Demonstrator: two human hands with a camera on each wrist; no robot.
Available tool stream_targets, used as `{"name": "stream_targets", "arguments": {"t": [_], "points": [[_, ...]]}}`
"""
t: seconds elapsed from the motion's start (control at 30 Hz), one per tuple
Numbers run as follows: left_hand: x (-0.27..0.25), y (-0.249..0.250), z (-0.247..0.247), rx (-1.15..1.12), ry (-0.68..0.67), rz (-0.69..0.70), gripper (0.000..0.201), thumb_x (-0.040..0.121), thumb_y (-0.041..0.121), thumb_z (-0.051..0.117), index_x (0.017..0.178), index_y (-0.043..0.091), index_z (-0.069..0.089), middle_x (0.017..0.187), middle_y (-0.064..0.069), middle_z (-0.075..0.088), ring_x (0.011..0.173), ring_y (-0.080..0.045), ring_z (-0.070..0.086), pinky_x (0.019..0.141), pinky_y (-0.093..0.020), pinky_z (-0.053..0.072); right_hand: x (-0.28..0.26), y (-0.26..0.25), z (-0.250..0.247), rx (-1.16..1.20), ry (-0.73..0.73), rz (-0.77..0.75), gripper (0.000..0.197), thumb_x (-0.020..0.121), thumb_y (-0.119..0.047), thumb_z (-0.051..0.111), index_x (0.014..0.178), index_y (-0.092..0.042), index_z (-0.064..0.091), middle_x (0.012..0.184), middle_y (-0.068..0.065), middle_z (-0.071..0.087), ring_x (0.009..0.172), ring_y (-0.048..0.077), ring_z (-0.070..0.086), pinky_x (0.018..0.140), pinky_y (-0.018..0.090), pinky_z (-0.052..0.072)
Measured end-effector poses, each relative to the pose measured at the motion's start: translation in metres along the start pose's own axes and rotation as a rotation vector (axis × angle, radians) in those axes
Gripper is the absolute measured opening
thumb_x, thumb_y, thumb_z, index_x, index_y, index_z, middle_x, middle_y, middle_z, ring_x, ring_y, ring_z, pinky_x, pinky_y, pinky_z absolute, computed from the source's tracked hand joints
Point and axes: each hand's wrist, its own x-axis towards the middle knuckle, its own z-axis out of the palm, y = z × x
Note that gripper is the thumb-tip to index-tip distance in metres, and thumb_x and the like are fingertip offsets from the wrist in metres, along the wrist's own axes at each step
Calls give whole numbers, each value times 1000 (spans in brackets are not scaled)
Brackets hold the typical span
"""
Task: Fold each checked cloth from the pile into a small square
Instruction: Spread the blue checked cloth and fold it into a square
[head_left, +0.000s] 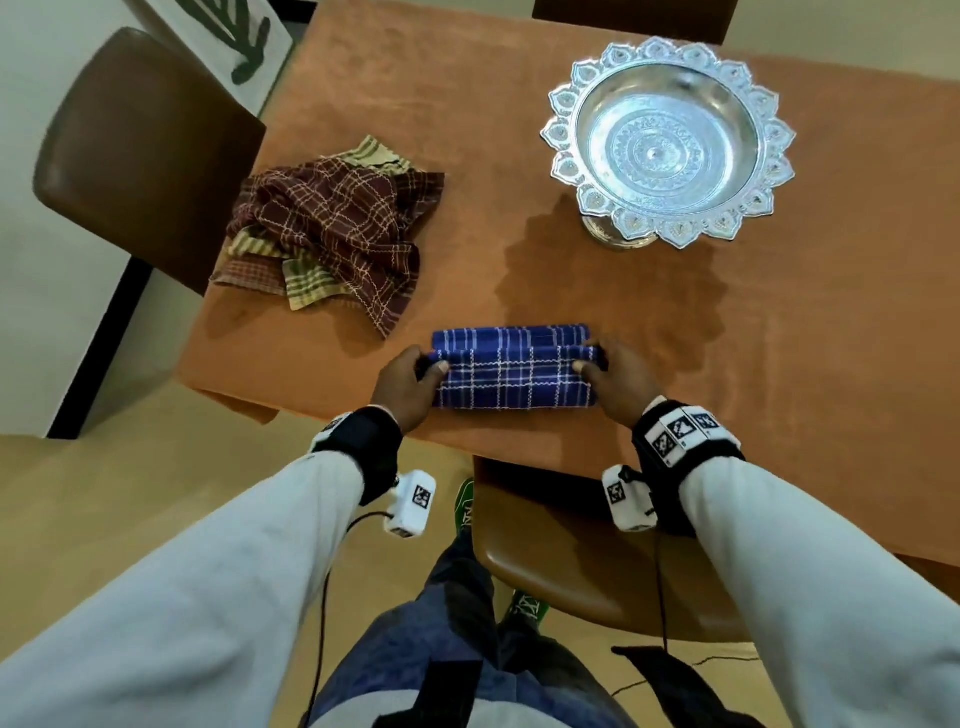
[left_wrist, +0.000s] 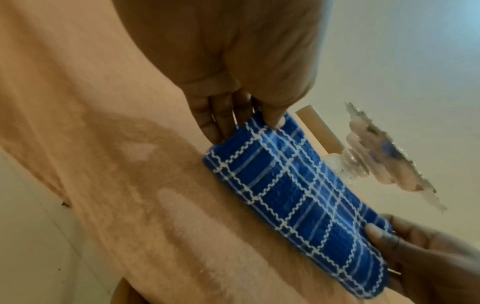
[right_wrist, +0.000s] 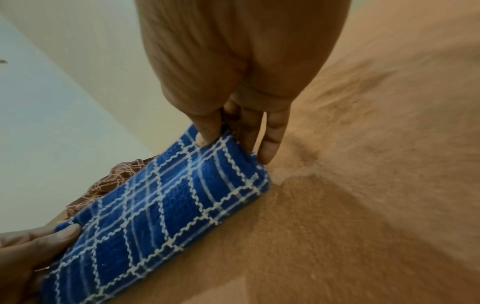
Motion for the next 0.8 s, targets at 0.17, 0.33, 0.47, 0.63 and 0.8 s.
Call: {"name": "stream_targets", "arguments": {"t": [0.17, 0.33, 0.47, 0.63, 0.8], "points": [[39, 5, 21, 140, 43, -103, 26, 100, 29, 51, 109, 5, 53, 108, -18, 65, 98, -35, 62, 74, -33, 44, 32, -7, 16, 5, 125, 149, 24, 95, -16, 58, 116, -5, 58, 103, 10, 66, 86, 24, 59, 71, 25, 37], [48, 7, 31, 264, 86, -156, 27, 101, 32, 46, 114, 8, 48, 107, -20, 64, 92, -38, 61, 67, -36, 42, 41, -11, 26, -8, 209, 219, 22, 96, -16, 55, 114, -3, 57, 105, 18, 68, 93, 34, 64, 70, 29, 43], [48, 8, 37, 294, 132, -166, 24, 101, 30, 45, 112, 9, 44, 104, -19, 64, 89, -40, 62, 65, -37, 40, 39, -14, 28, -115, 255, 191, 22, 97, -15, 54, 115, -5, 58, 105, 17, 67, 93, 34, 63, 68, 25, 36], [50, 7, 42, 384, 156, -184, 26, 102, 37, 39, 110, 12, 38, 103, -16, 65, 86, -39, 63, 65, -40, 43, 38, -14, 31, -267, 268, 156, 22, 97, -17, 52, 114, -4, 54, 111, 20, 60, 94, 37, 60, 67, 30, 35], [41, 9, 36, 419, 306, -122, 38, 97, 39, 49, 117, 8, 41, 111, -18, 61, 94, -39, 61, 78, -46, 49, 27, -24, 32, -386, 285, 181, 45, 97, -33, 50, 132, -6, 41, 129, 19, 50, 110, 39, 54, 81, 41, 43]]}}
